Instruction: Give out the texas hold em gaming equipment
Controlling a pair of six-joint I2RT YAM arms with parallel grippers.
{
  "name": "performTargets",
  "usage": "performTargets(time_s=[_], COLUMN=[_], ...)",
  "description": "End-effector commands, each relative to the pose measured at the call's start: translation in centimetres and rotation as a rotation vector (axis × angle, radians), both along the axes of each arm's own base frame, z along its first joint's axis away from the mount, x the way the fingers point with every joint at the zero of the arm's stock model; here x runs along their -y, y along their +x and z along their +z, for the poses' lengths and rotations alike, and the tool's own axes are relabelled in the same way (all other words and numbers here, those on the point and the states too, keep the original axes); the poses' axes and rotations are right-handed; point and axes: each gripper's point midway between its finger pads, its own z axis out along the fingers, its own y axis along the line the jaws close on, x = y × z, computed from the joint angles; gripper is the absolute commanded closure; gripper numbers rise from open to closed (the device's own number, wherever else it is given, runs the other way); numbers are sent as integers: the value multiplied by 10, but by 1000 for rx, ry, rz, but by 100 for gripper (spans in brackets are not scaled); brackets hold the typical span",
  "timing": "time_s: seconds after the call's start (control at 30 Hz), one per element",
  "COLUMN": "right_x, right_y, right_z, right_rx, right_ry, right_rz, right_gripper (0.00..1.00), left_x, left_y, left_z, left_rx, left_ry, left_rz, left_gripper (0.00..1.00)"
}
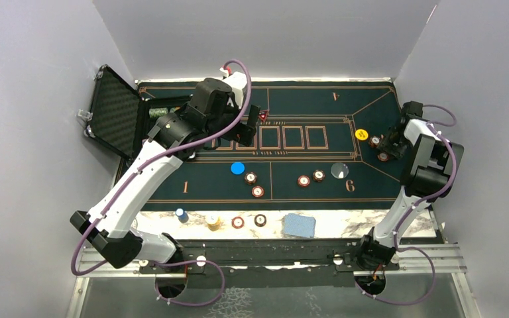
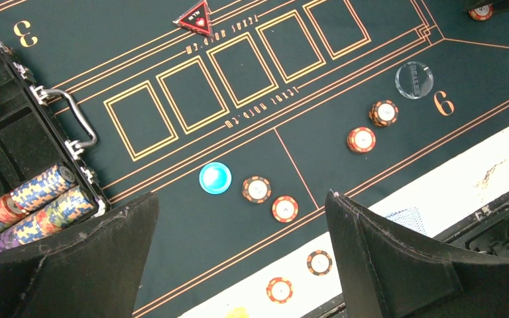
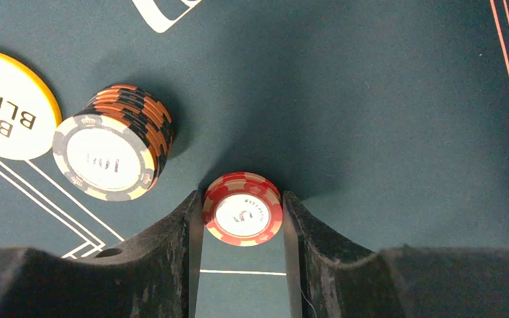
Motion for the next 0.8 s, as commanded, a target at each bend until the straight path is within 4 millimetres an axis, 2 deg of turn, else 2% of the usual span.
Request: performTargets(time_s=[0.0, 0.13, 0.2, 0.3, 0.4, 0.53, 0.6, 0.63, 0.7, 0.77], right_x=[9, 7, 6, 8, 13, 9, -26, -54, -127, -207], right_y=[17, 14, 11, 16, 19, 13, 14, 16, 17, 9], right_z=[-3, -9, -5, 8, 37, 106, 127, 132, 136, 137], right_rx=[47, 34, 40, 68, 81, 182, 236, 246, 262, 262], right_ry=[-17, -8, -12, -24, -46, -84, -49, -28, 36, 66], right_rz=[10, 8, 9, 5, -30, -42, 36, 99, 287, 494], right_gripper=[67, 56, 45, 35, 33, 30, 28, 25, 22, 18], left_x=[-2, -2, -2, 0, 1, 1, -1, -1, -1, -3], left_y=[5, 6, 6, 5, 2, -3, -5, -6, -7, -8], left_z=[20, 22, 24, 25, 29, 37, 42, 44, 48, 57], left_rx=[50, 52, 55, 53, 54, 65, 75, 77, 82, 100], left_ry=[-33, -35, -40, -50, -70, -96, -111, -118, -129, -144], left_rz=[6, 6, 4, -2, -10, -17, -14, -12, -10, -3], left_gripper=[1, 1, 1, 1, 1, 1, 1, 1, 1, 1])
